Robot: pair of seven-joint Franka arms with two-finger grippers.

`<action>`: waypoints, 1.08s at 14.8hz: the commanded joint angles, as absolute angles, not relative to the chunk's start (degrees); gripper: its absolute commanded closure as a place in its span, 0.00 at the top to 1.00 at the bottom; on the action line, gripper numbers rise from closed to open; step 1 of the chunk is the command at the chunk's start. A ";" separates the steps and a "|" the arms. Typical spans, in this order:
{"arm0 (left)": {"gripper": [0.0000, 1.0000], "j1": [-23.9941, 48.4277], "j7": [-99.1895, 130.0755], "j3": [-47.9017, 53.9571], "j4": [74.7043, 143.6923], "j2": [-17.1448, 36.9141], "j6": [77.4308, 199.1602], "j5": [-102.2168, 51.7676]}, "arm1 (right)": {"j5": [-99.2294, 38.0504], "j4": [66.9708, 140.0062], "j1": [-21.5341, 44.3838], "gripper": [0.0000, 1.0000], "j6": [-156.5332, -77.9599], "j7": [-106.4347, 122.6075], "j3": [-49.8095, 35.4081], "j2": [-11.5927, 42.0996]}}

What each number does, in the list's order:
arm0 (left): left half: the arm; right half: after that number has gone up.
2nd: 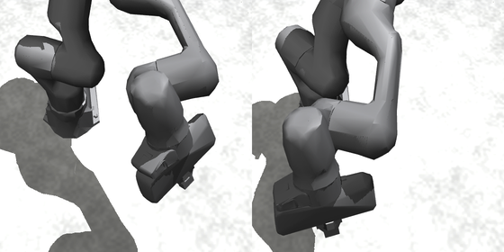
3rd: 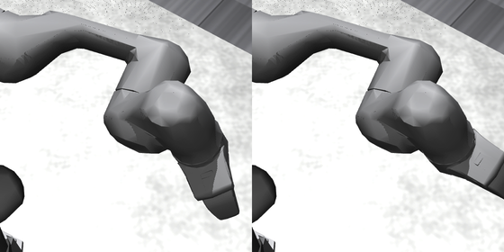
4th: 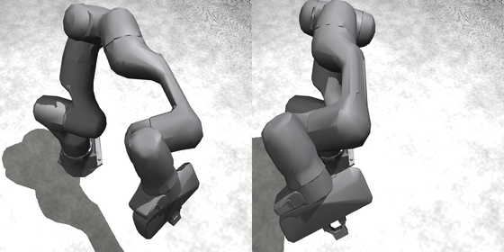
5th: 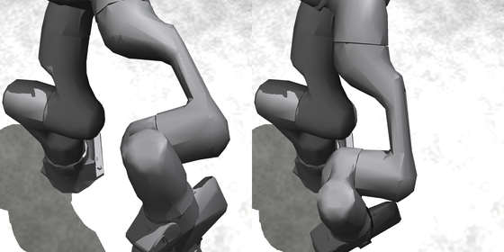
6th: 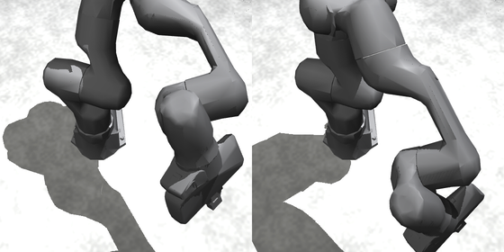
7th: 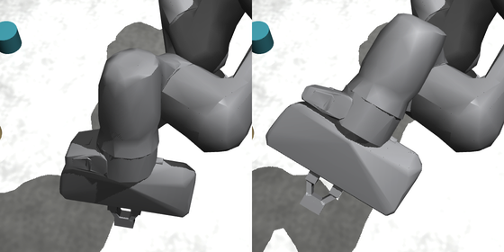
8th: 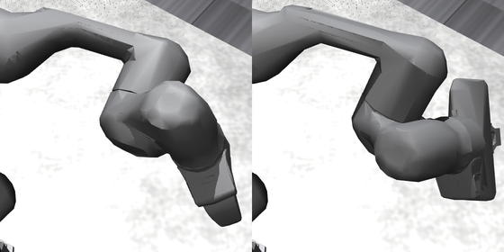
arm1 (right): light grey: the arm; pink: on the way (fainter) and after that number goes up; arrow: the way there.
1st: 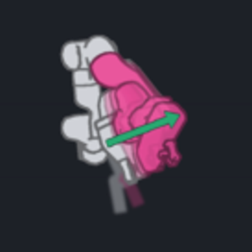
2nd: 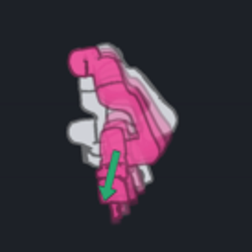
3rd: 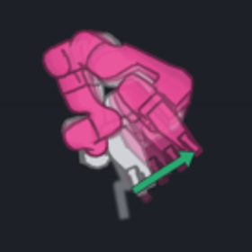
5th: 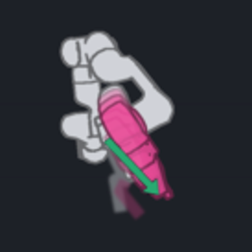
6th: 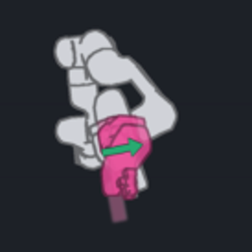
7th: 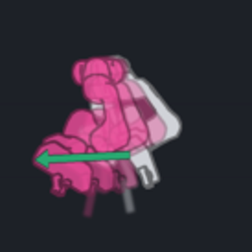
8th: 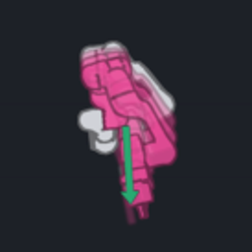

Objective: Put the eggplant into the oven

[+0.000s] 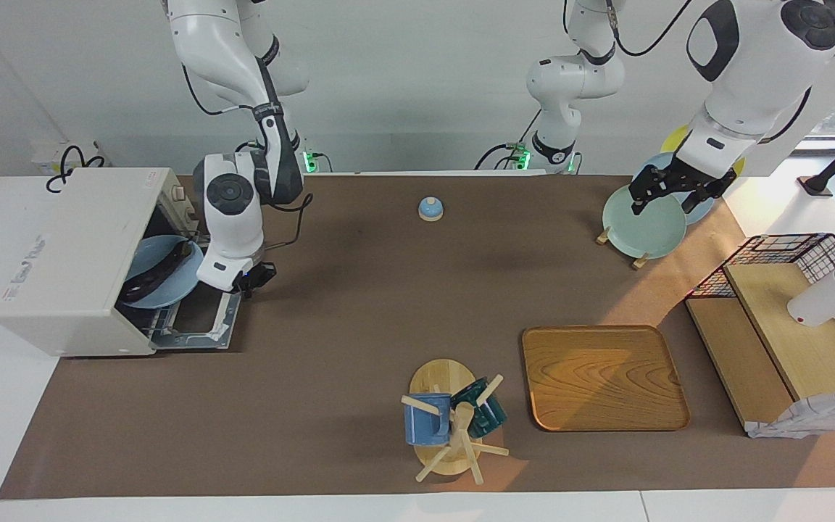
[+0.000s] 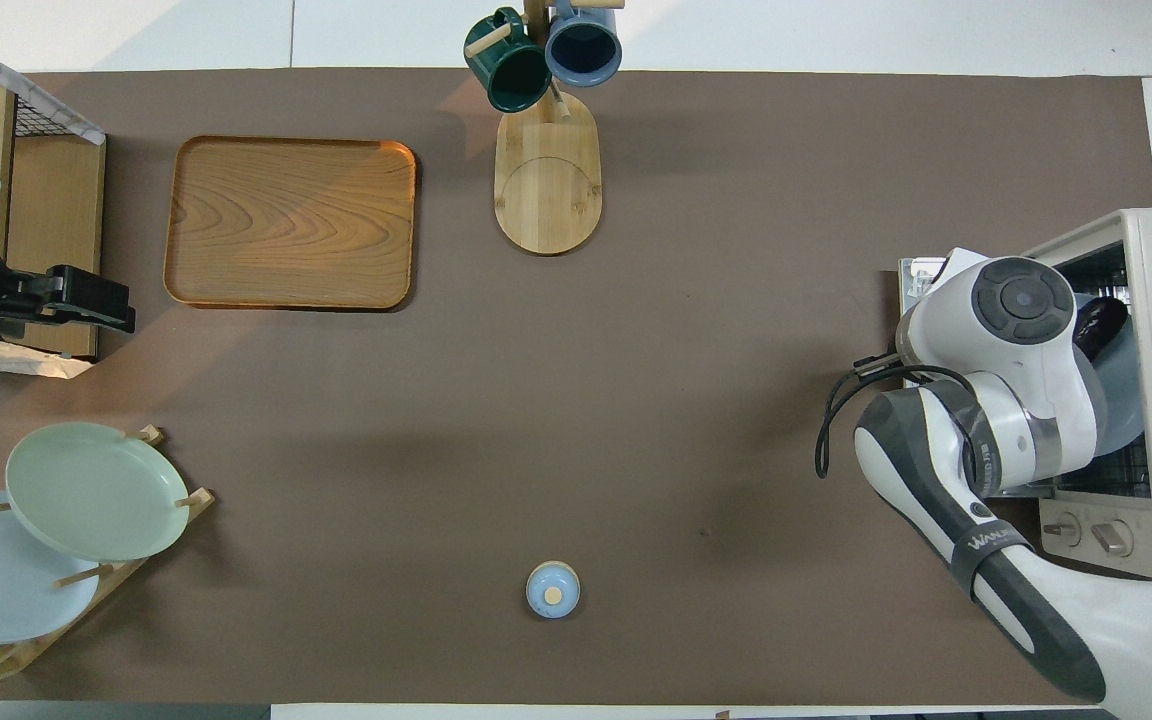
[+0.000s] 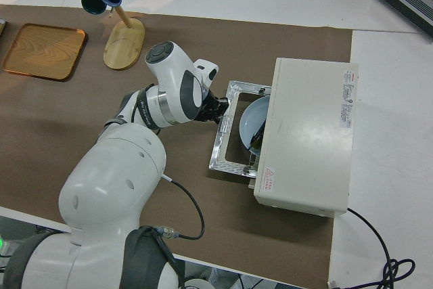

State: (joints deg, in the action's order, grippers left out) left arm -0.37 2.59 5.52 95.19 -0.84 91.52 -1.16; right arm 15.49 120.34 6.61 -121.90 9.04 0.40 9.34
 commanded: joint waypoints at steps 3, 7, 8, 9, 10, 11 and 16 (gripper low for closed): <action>1.00 -1.06 2.11 6.15 94.75 -1.14 90.88 0.18 | 18.46 109.51 4.49 0.00 -104.87 15.03 1.84 5.73; 1.00 -1.05 2.11 6.15 94.75 -1.14 90.88 0.18 | 18.54 109.51 -0.51 0.00 -102.40 21.61 2.02 2.29; 1.00 -1.05 2.11 6.15 94.75 -1.14 90.88 0.18 | 18.46 108.55 -0.61 0.00 -100.57 21.80 1.76 1.50; 1.00 -1.05 2.11 6.15 94.75 -1.14 90.88 0.18 | 17.76 105.76 -0.27 0.14 -97.07 21.80 1.41 0.89; 1.00 -1.05 2.11 6.15 94.75 -1.14 90.88 0.09 | 16.71 102.69 -0.09 0.29 -93.73 21.80 1.32 0.88; 1.00 -1.05 2.11 6.15 94.75 -1.14 90.88 0.17 | 15.05 100.13 0.43 0.39 -91.17 21.80 1.32 0.88; 1.00 -1.14 2.11 6.15 94.75 -1.14 90.88 0.09 | 4.76 98.09 -0.52 1.00 -92.46 17.94 1.84 1.23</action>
